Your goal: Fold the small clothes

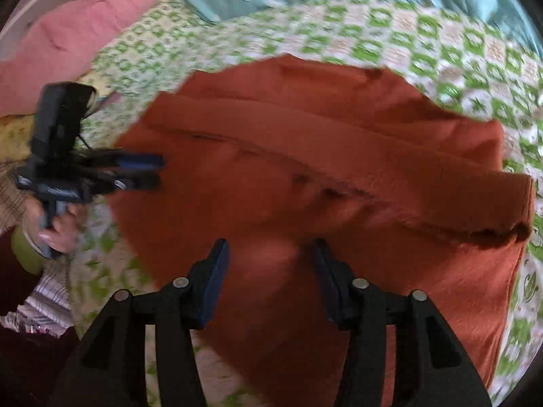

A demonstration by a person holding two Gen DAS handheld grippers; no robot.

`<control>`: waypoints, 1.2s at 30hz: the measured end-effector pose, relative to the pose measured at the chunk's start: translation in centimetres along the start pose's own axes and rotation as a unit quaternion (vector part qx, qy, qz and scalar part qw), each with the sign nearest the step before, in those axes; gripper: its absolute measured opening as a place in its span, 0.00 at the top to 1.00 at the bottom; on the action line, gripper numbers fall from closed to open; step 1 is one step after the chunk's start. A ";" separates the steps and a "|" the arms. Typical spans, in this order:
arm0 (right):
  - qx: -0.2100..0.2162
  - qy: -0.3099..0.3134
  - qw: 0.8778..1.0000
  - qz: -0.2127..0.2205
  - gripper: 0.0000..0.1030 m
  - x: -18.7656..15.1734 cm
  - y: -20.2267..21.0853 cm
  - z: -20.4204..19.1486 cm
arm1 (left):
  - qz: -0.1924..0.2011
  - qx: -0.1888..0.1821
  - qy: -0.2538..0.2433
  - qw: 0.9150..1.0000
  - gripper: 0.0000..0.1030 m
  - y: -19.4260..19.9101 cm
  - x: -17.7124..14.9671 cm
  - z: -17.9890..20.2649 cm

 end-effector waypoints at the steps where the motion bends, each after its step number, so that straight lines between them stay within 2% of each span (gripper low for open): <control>1: -0.019 -0.010 1.000 0.002 0.51 0.3 -0.1 1.6 | 0.000 0.009 0.001 1.000 0.52 -0.3 1.1 -0.5; 4: -0.047 -0.036 0.998 0.017 0.53 1.9 0.4 5.1 | -0.003 0.028 0.012 1.000 0.60 -1.9 5.2 -2.6; 6: -0.085 -0.061 0.994 0.037 0.52 3.2 1.2 7.6 | 0.006 0.048 0.022 0.999 0.59 -2.4 8.1 -4.1; 9: -0.170 -0.101 0.977 0.078 0.51 4.7 3.3 11.5 | 0.051 0.096 0.043 0.993 0.50 -2.4 12.3 -6.7; 11: -0.196 -0.154 0.963 0.102 0.51 4.8 4.9 14.6 | 0.073 0.117 0.078 0.987 0.48 -1.9 14.2 -8.8; 12: -0.203 -0.174 0.958 0.108 0.51 4.7 5.5 15.6 | 0.077 0.116 0.089 0.986 0.48 -1.7 14.6 -9.4; 14: -0.190 -0.192 0.955 0.121 0.51 4.3 6.4 16.0 | 0.090 0.095 0.121 0.984 0.48 -0.8 14.9 -10.6; 15: -0.185 -0.193 0.955 0.129 0.51 4.1 6.9 15.7 | 0.098 0.089 0.127 0.983 0.48 -0.3 14.6 -10.8; 17: -0.179 -0.187 0.956 0.138 0.51 3.1 8.1 14.8 | 0.112 0.103 0.132 0.980 0.45 0.8 13.7 -10.8; 19: -0.166 -0.187 0.958 0.140 0.51 2.4 8.6 13.5 | 0.117 0.101 0.140 0.978 0.44 1.6 12.4 -10.8; 24: -0.132 -0.184 0.964 0.138 0.50 0.7 8.2 9.3 | 0.127 0.080 0.162 0.975 0.44 4.9 6.6 -10.4; 30: -0.112 -0.178 0.970 0.121 0.48 -2.0 7.6 5.1 | 0.131 0.054 0.172 0.975 0.43 7.1 -0.3 -8.3; 33: -0.107 -0.184 0.970 0.116 0.47 -3.7 7.7 3.8 | 0.132 0.072 0.180 0.972 0.39 7.4 -3.2 -7.2; 36: -0.104 -0.188 0.970 0.112 0.47 -5.1 8.0 2.6 | 0.128 0.064 0.180 0.973 0.39 7.7 -5.7 -6.2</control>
Point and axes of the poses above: each gripper's, at about its wrist camera, not at the fingertips, and y roughly against the way its jaws point, z to its right, x to its top, the point moved 1 cm from there along -y, roughly the way its jaws point, and after that the axes turned 5 degrees about y, right-handed, at the moved point
